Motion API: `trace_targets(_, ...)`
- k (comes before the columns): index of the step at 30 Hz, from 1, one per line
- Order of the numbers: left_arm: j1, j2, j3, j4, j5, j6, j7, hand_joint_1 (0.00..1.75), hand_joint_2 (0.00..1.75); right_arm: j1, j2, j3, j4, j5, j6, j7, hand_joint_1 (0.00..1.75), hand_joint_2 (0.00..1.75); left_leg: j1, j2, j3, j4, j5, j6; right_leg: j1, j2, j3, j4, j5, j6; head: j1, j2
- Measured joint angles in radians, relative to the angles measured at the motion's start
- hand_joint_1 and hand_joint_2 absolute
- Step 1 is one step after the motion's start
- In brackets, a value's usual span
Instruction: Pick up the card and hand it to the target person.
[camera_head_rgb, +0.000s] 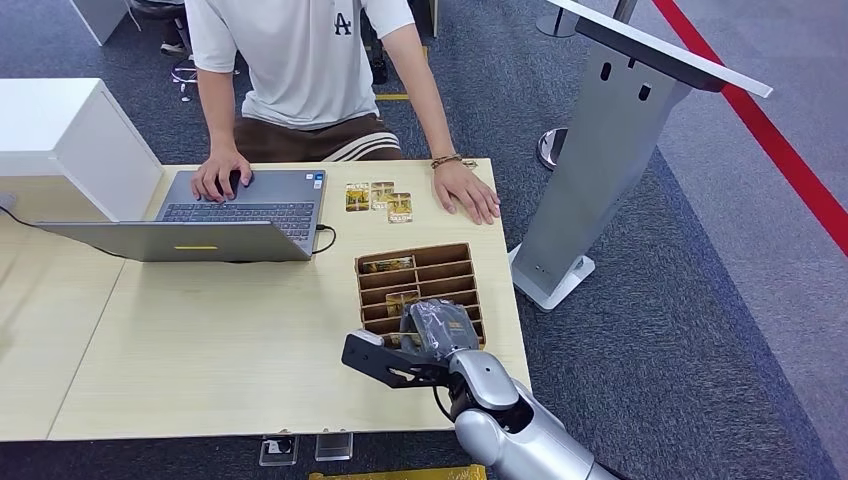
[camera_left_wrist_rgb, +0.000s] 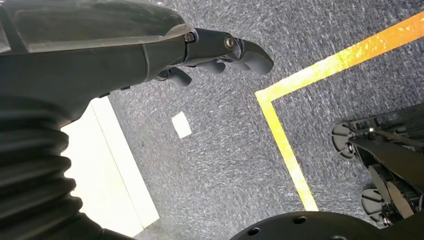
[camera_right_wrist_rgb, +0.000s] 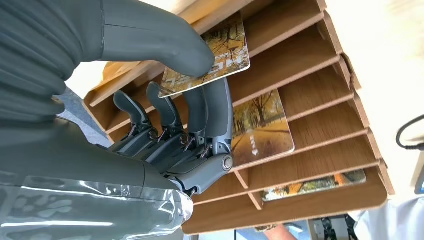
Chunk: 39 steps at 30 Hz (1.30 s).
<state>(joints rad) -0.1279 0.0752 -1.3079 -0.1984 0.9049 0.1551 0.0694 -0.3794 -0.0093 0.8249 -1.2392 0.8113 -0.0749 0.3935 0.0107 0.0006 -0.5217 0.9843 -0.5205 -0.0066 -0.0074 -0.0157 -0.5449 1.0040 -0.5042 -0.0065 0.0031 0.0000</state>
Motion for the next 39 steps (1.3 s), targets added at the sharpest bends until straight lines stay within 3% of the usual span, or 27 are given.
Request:
trace_targets(15, -0.001, 0.001, 0.0, 0.0, 0.0, 0.012, 0.0, 0.0, 1.75, -0.06, -0.029, -0.032, -0.209, 0.019, -0.038, -0.005, 1.5, 1.75, 0.0, 0.0, 0.0, 0.0, 0.0, 0.0, 0.0, 0.0, 0.0, 0.0, 0.0, 0.0, 0.0, 0.0)
trace_targets(24, 0.004, 0.006, 0.0, 0.0, 0.007, 0.009, -0.003, 0.0, 1.75, -0.11, -0.05, -0.039, -0.364, -0.1, -0.048, -0.067, 1.5, 1.75, 0.0, 0.0, 0.0, 0.0, 0.0, 0.0, 0.0, 0.0, 0.0, 0.0, 0.0, 0.0, 0.0, 0.0)
trace_targets(35, 0.005, 0.011, 0.0, 0.0, 0.014, -0.008, 0.004, 0.0, 1.75, -0.126, -0.059, -0.018, -0.4, -0.174, -0.051, -0.107, 1.5, 1.75, 0.0, 0.0, 0.0, 0.0, 0.0, 0.0, 0.0, 0.0, 0.0, 0.0, 0.0, 0.0, -0.001, 0.0)
trace_targets(36, 0.005, 0.012, 0.0, 0.0, 0.016, -0.012, 0.01, 0.0, 1.75, -0.126, -0.059, -0.017, -0.4, -0.175, -0.052, -0.108, 1.37, 1.75, 0.0, 0.0, 0.0, 0.0, 0.0, 0.0, 0.0, 0.0, 0.0, 0.0, 0.0, 0.0, -0.001, 0.0)
trace_targets(39, 0.005, 0.013, 0.0, 0.0, 0.019, -0.018, 0.026, 0.0, 1.75, -0.126, -0.06, -0.012, -0.4, -0.179, -0.053, -0.113, 0.38, 1.75, 0.0, 0.0, -0.001, 0.0, 0.0, 0.0, 0.0, 0.0, 0.0, 0.0, 0.0, 0.0, 0.0, 0.0)
